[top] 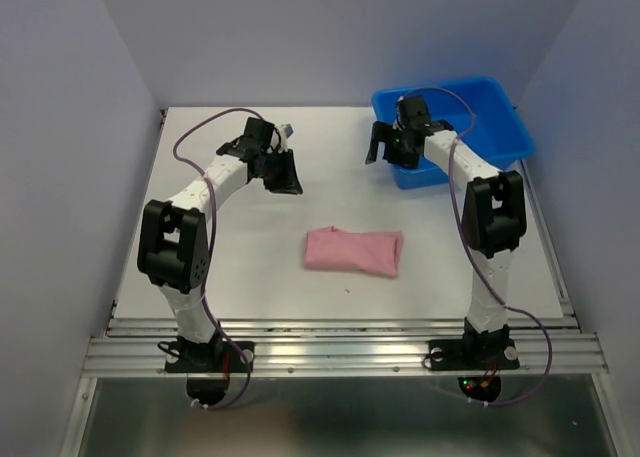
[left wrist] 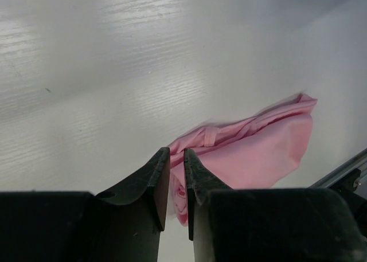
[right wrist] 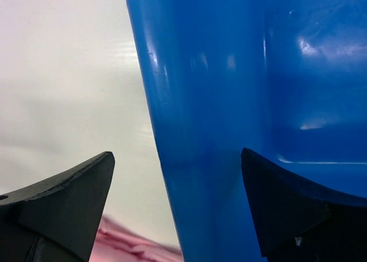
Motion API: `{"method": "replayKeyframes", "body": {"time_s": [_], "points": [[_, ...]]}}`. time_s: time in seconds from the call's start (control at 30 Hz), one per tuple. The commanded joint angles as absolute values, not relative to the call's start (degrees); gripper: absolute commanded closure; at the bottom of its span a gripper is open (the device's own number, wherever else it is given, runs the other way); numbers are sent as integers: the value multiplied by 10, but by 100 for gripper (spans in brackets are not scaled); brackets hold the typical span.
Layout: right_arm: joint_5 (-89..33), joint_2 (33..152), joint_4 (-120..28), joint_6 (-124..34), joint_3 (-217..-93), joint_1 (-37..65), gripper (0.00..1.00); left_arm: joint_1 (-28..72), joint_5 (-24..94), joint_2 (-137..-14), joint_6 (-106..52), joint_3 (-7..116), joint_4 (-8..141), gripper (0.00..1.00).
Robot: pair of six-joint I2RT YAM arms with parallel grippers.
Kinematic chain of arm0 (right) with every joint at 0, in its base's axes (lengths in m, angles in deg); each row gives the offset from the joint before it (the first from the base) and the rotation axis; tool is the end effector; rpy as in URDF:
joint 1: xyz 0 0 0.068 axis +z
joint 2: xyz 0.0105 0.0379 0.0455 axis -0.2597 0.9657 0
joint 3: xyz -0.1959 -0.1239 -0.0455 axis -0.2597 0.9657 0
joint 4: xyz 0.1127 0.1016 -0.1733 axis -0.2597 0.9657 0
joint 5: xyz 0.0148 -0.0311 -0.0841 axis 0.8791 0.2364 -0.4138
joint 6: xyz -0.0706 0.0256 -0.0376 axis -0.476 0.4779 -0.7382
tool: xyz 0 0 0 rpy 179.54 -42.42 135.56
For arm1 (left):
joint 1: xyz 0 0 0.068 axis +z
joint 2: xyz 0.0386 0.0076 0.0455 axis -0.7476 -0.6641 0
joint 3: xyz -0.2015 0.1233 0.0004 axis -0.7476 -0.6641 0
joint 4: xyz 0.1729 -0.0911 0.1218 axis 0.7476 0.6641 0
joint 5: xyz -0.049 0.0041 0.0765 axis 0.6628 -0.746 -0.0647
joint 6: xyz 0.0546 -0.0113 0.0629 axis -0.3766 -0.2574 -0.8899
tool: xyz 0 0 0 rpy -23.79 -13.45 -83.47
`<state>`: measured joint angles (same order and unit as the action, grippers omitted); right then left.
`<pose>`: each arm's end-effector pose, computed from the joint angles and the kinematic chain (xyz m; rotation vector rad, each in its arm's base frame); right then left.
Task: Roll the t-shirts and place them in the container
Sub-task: Move the bin to the center of the board.
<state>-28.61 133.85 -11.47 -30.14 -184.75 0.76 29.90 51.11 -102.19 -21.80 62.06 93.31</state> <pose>0.4311 0.1317 0.1843 0.0710 2.5199 0.4276 0.3531 -0.1499 0.2060 0.2366 2.4370 -0.7902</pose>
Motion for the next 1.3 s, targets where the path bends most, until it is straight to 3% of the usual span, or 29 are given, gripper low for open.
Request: {"method": "replayKeyframes", "body": {"time_s": [0.0, 0.33, 0.47, 0.57, 0.7, 1.07, 1.27], "points": [[-170, 1270, -190, -266, -1782, 26, 3, 306, 491, -1025, -222, 657, 947, 73], [-147, 1273, -215, -229, -1806, 121, 0, 322, 483, -1026, -212, 664, 944, 72], [-236, 1259, -183, -261, -1823, 115, 0, 323, 481, -1017, -211, 657, 940, 71], [-298, 1240, -159, -272, -1829, 103, 0, 325, 482, -1011, -212, 651, 939, 56], [-394, 1207, -121, -292, -1815, 87, 0, 327, 491, -1013, -212, 650, 938, 48], [-519, 1129, -108, -314, -1762, 17, 0, 327, 522, -994, -208, 641, 927, 47], [-490, 1111, -94, -313, -1758, 5, 0, 326, 529, -966, -205, 591, 912, 46]]}}
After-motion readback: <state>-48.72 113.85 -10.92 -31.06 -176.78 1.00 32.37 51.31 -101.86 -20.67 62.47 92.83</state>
